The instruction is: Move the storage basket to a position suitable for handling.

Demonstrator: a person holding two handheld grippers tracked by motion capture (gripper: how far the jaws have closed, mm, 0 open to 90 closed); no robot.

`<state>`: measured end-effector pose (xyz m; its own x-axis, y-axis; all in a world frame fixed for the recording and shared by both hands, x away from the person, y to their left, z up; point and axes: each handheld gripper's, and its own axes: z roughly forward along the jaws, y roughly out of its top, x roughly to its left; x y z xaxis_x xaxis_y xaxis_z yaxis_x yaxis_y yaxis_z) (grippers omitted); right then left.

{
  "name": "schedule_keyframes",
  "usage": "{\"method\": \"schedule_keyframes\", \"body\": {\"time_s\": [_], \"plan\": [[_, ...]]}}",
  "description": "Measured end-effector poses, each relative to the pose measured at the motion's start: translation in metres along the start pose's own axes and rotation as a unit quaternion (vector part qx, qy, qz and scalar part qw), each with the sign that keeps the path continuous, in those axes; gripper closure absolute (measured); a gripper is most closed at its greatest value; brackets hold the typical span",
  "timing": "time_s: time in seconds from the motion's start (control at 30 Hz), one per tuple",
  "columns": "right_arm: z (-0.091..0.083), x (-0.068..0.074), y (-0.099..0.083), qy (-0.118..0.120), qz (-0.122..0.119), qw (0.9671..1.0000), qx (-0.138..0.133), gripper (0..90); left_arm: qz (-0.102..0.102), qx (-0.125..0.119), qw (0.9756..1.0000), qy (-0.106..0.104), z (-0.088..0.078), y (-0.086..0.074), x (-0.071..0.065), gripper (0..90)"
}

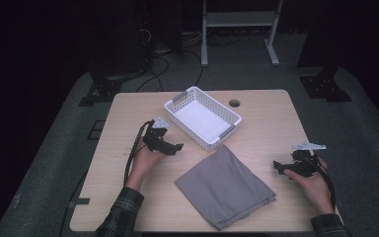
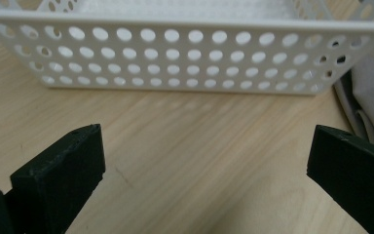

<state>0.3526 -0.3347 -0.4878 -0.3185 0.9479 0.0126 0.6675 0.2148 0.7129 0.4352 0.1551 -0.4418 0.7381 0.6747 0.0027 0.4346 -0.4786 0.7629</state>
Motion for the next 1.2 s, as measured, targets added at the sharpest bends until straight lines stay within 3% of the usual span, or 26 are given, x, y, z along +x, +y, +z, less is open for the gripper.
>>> {"method": "schedule_keyframes", "body": {"time_s": [0.33, 0.63, 0.87, 1.0, 1.2], "plan": [[0.001, 0.003, 0.001, -0.004, 0.004, 1.0000, 0.000, 0.8, 0.005, 0.010, 0.9999, -0.001, -0.015, -0.024, -0.010, 0.0], [-0.003, 0.007, 0.002, 0.001, 0.001, 0.9999, -0.012, 22.0, -0.002, 0.021, 0.9998, 0.002, -0.027, -0.052, -0.015, 0.0], [-0.009, 0.012, 0.007, 0.029, -0.012, 0.9995, -0.010, 40.8, -0.005, 0.030, 0.9995, -0.002, -0.032, -0.068, -0.019, 0.0], [-0.011, 0.015, 0.013, 0.043, -0.018, 0.9988, -0.015, 43.7, -0.006, 0.029, 0.9995, -0.007, -0.032, -0.073, -0.020, 0.0], [-0.013, 0.021, 0.022, 0.061, -0.027, 0.9975, -0.019, 43.0, 0.008, 0.032, 0.9994, -0.006, -0.033, -0.082, -0.026, 0.0]]}}
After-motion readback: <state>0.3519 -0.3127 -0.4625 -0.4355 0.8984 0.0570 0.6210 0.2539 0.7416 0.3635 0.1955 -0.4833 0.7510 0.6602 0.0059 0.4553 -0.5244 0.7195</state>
